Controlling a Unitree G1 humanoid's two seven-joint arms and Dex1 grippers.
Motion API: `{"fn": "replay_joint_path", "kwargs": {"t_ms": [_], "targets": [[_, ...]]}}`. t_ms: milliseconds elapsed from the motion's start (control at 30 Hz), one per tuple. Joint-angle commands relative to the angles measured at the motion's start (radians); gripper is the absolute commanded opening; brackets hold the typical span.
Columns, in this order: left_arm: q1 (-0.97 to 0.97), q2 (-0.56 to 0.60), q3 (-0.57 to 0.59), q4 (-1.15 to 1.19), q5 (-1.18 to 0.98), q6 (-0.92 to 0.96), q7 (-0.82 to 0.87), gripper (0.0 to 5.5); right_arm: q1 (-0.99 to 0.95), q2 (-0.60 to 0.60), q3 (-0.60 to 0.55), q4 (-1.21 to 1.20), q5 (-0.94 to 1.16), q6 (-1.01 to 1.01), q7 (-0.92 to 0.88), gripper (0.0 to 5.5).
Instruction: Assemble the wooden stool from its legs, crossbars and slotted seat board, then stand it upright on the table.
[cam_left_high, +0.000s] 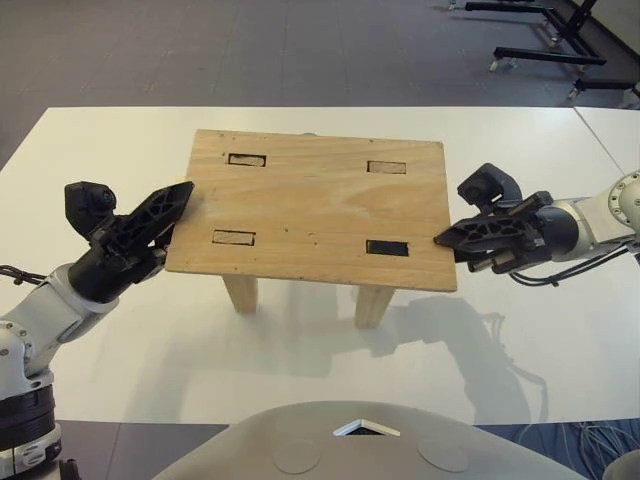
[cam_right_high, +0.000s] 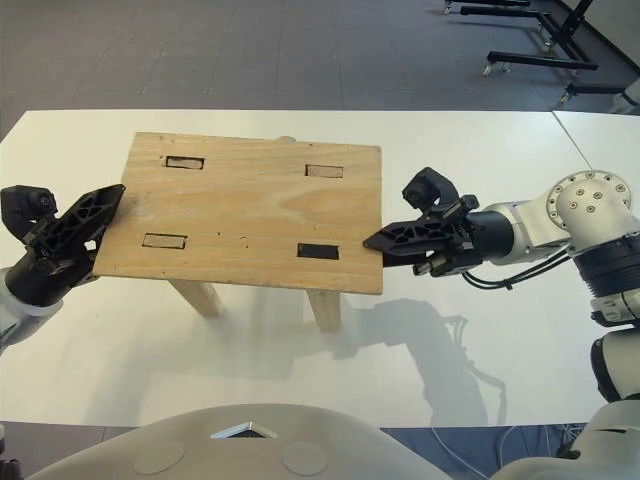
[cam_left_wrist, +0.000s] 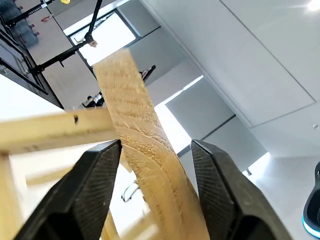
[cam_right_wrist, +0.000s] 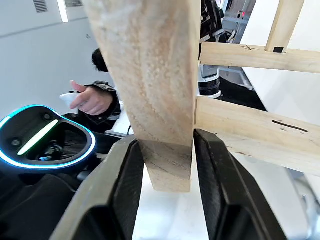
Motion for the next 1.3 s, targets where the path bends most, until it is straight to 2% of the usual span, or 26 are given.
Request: {"fn": "replay_joint_path", "kwargs": {"t_ms": [33,100,200,300,467,600,733,800,867,933,1000,1133,1300], "targets": [[-0.007,-0.016,0.02,-0.015,-0.012,0.006,0.018,3.14,-0.039,-0.003,0.009,0.02,0.057,-0.019,0.033,1.44],[0.001,-0.013,0.02,-0.021,-0.012,0.006,0.028,3.54,-0.037,0.009,-0.004,0.025,0.057,-0.03,0.015,1.44],[0.021,-0.007,0.012,-0.033,-0.011,0.002,0.04,4.1,0.027,0.053,-0.086,-0.011,0.057,-0.102,-0.093,1.44],[0.045,-0.005,0.009,-0.045,-0.003,0.0,0.041,4.63,0.112,0.121,-0.206,-0.066,0.057,-0.174,-0.222,2.25],[0.051,-0.007,0.008,-0.043,0.026,-0.009,0.027,5.38,0.204,0.208,-0.354,-0.114,0.057,-0.204,-0.346,3.18],[0.058,-0.017,0.016,-0.031,0.06,-0.016,0.003,5.4,0.249,0.175,-0.419,-0.072,0.057,-0.169,-0.369,4.09],[0.067,-0.008,0.03,-0.034,0.104,-0.01,-0.047,5.4,0.267,0.093,-0.449,0.009,0.057,-0.063,-0.232,4.09],[0.076,0.0,0.042,-0.042,0.151,-0.011,-0.094,5.4,0.336,0.048,-0.498,-0.057,0.057,-0.034,-0.146,4.09],[0.082,0.004,0.061,-0.042,0.207,-0.026,-0.14,5.4,0.438,0.053,-0.576,-0.175,0.053,-0.079,-0.155,4.09],[0.108,0.012,0.096,-0.055,0.29,-0.045,-0.211,5.4,0.56,0.128,-0.664,-0.373,-0.079,-0.159,-0.143,4.09],[0.148,0.031,0.123,-0.077,0.355,-0.043,-0.286,5.4,0.653,0.206,-0.681,-0.541,-0.207,-0.249,-0.134,4.09],[0.181,0.065,0.107,-0.131,0.441,-0.028,-0.416,5.4,0.739,0.324,-0.609,-0.693,-0.356,-0.369,-0.162,4.09],[0.206,0.073,0.036,-0.201,0.471,-0.002,-0.495,5.4,0.758,0.402,-0.519,-0.735,-0.366,-0.408,-0.221,4.09]]}}
